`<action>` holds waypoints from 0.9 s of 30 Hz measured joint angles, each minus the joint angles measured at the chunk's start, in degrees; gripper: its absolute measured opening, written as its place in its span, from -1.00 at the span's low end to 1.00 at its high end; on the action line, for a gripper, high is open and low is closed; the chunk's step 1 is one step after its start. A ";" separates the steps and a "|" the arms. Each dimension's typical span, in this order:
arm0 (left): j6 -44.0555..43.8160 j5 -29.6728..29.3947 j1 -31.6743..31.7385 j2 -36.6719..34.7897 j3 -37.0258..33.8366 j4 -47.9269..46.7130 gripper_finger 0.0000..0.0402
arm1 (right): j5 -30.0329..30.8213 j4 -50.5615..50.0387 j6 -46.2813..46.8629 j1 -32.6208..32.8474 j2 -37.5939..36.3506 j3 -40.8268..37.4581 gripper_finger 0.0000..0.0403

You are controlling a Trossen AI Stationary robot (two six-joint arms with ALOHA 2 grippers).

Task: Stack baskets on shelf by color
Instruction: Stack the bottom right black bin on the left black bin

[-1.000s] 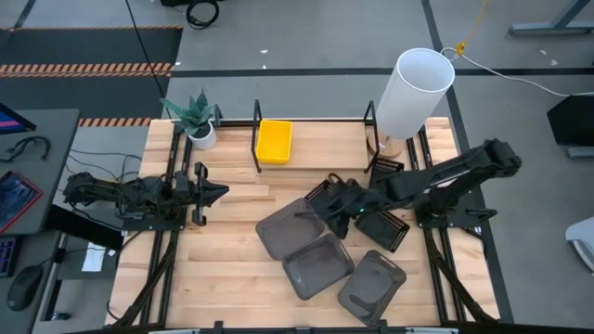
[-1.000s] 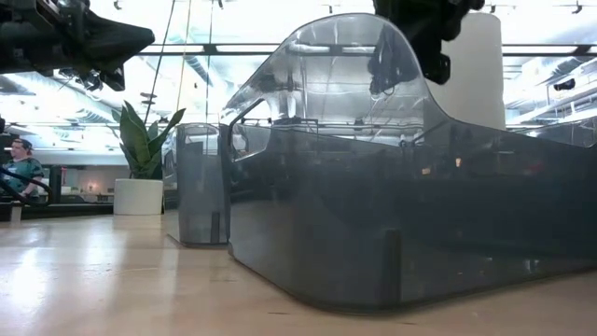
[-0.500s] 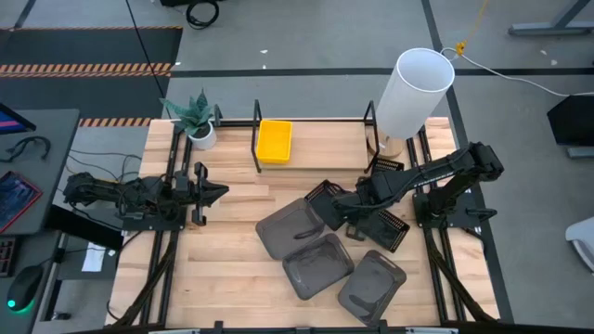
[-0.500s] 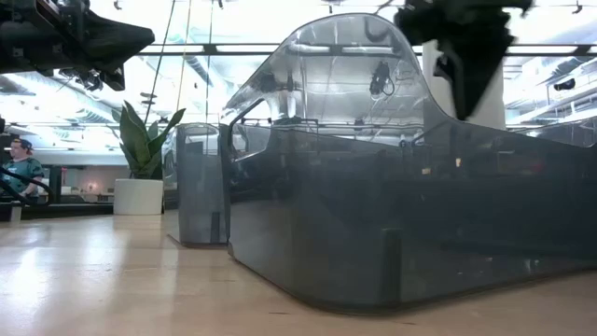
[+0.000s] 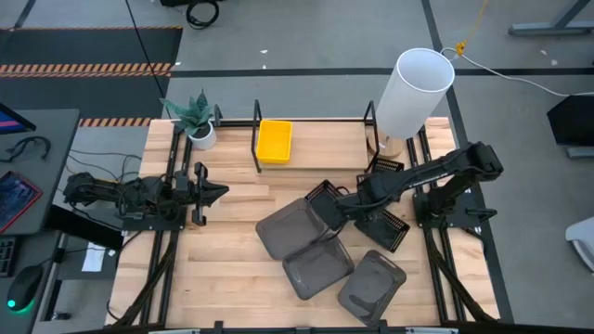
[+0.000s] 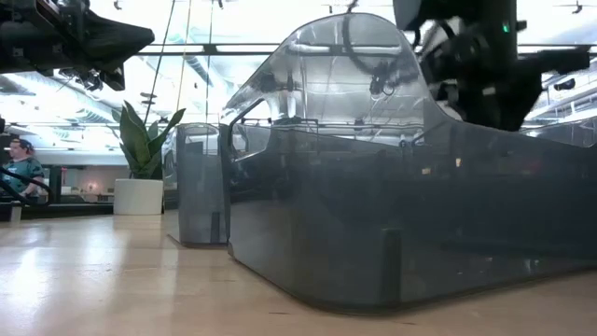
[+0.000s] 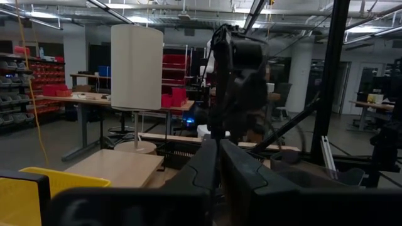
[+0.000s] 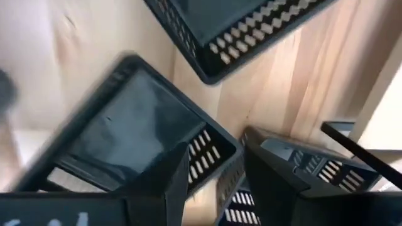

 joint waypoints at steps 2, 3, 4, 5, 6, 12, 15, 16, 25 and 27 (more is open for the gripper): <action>-0.02 0.00 0.00 0.00 0.00 0.03 -0.84 | -0.22 1.22 -2.67 -0.61 0.00 -2.14 -0.22; 0.00 0.00 -0.01 0.00 0.00 0.02 -0.83 | -0.33 1.31 -3.95 -0.92 0.00 -2.87 -0.22; 0.00 0.00 0.00 0.00 0.00 0.02 -0.82 | -0.05 1.45 -5.13 -1.26 0.00 -3.39 -0.22; -0.02 0.00 0.00 0.00 0.00 0.02 -0.82 | 0.04 1.87 -6.04 -1.57 0.00 -3.81 -0.22; -0.02 0.02 -0.02 0.02 0.00 0.02 -0.82 | 0.04 2.44 -6.81 -1.94 0.00 -4.24 -0.22; -0.02 0.02 0.00 0.00 0.00 0.02 -0.87 | 0.06 8.46 -9.19 -3.19 0.00 -6.18 -0.22; 0.00 0.01 0.00 0.00 0.00 0.02 -0.88 | 0.13 11.45 -10.72 -3.28 -0.01 -7.40 -0.22; -0.02 0.01 0.00 0.01 0.00 0.02 -0.88 | 0.06 12.20 -11.30 -3.28 -0.05 -7.93 -0.22; -0.01 0.00 0.00 0.00 0.00 0.02 -0.82 | -0.36 12.72 -12.43 -3.17 -0.07 -11.05 -0.22; -0.02 0.00 -0.02 0.01 0.00 0.02 -0.83 | -0.16 12.74 -12.33 -3.15 -0.07 -11.05 -0.22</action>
